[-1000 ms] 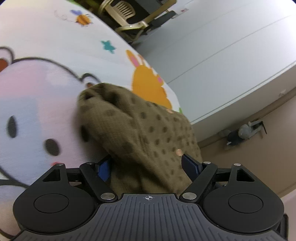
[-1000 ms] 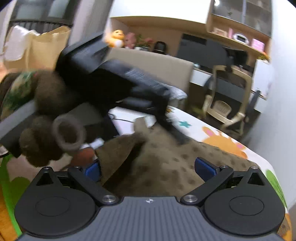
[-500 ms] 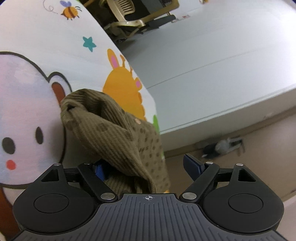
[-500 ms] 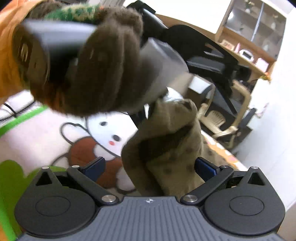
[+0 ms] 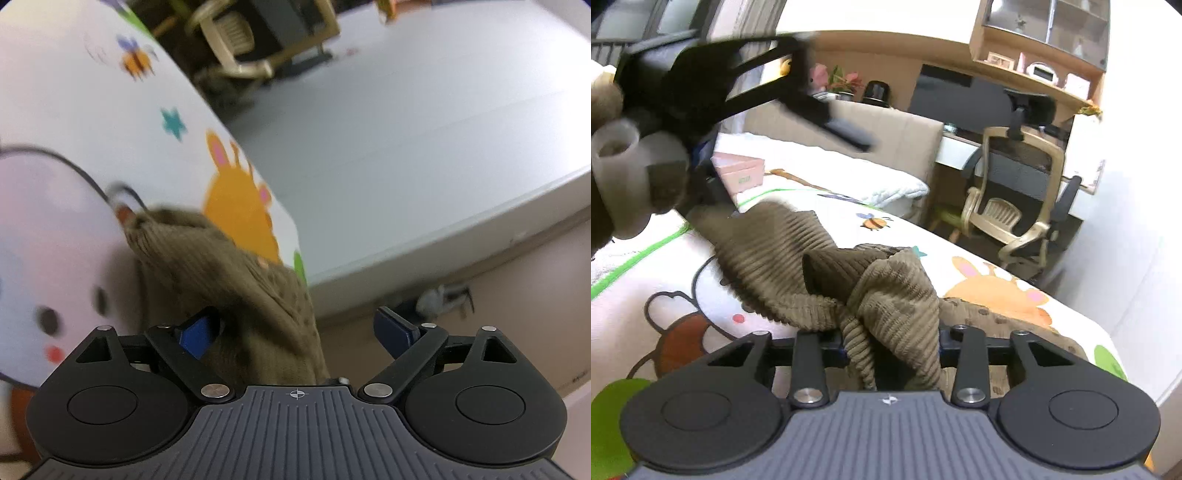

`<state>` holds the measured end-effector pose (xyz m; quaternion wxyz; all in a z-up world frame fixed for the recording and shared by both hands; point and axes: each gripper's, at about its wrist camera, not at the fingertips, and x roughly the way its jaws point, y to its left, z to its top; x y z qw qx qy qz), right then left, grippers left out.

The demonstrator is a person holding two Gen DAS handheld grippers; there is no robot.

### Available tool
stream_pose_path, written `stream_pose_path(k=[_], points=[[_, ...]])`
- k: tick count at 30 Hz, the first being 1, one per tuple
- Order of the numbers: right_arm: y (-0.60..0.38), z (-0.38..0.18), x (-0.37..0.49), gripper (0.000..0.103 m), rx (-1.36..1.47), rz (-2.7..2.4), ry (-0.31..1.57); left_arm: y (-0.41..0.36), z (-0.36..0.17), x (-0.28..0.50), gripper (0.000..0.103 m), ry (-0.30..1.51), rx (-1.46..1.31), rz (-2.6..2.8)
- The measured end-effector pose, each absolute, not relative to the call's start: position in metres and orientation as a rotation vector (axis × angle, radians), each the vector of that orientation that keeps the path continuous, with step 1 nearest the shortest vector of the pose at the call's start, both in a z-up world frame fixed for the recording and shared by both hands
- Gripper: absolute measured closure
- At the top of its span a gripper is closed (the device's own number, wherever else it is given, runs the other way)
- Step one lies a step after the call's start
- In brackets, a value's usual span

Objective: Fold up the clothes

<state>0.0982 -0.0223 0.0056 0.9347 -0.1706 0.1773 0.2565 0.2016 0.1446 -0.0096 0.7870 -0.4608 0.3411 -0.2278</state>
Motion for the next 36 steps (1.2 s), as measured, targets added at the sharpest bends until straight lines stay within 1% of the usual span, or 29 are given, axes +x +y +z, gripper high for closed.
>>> stream_pose_path(k=[4,10,14,19,23,25,26,27,28,29,30,31,32,34,36], points=[[-0.017,-0.001,0.095,0.072,-0.368,0.563,0.365,0.163,-0.027,0.192,0.007,0.751,-1.041,-0.419],[-0.016,-0.004,0.093,0.079,-0.362,0.621,0.374,0.148,-0.056,0.203,0.006,0.864,-1.074,-0.372],[-0.044,0.014,0.098,0.082,-0.271,0.618,0.356,0.099,-0.015,0.231,0.006,0.828,-0.971,-0.484],[-0.123,0.046,0.114,0.083,-0.087,0.486,0.314,0.036,0.04,0.267,0.006,0.773,-0.833,-0.626],[-0.196,0.04,0.14,0.082,0.041,0.35,0.399,-0.014,0.081,0.293,0.006,0.725,-0.732,-0.738],[-0.222,0.025,0.152,0.081,0.077,0.295,0.481,-0.029,0.089,0.298,0.006,0.702,-0.702,-0.754],[-0.231,0.017,0.156,0.078,0.084,0.269,0.51,-0.034,0.091,0.298,0.005,0.692,-0.685,-0.751],[-0.24,0.01,0.159,0.072,0.091,0.243,0.539,-0.036,0.088,0.297,0.005,0.699,-0.669,-0.732],[-0.248,0.003,0.162,0.068,0.095,0.217,0.563,-0.038,0.083,0.295,0.005,0.708,-0.653,-0.711],[-0.253,-0.002,0.164,0.061,0.094,0.193,0.575,-0.037,0.075,0.295,0.005,0.733,-0.635,-0.676],[-0.258,-0.005,0.165,0.051,0.096,0.172,0.584,-0.037,0.065,0.295,0.005,0.761,-0.618,-0.638],[-0.264,-0.005,0.163,0.046,0.096,0.153,0.583,-0.036,0.056,0.295,0.005,0.789,-0.6,-0.6],[-0.27,-0.003,0.159,0.042,0.099,0.136,0.569,-0.034,0.045,0.295,0.005,0.821,-0.594,-0.566],[-0.286,0.009,0.152,0.04,0.137,0.118,0.515,-0.03,0.024,0.297,0.005,0.878,-0.61,-0.534],[-0.303,0.021,0.145,0.034,0.186,0.104,0.457,-0.027,0.008,0.298,0.005,0.919,-0.633,-0.535]])
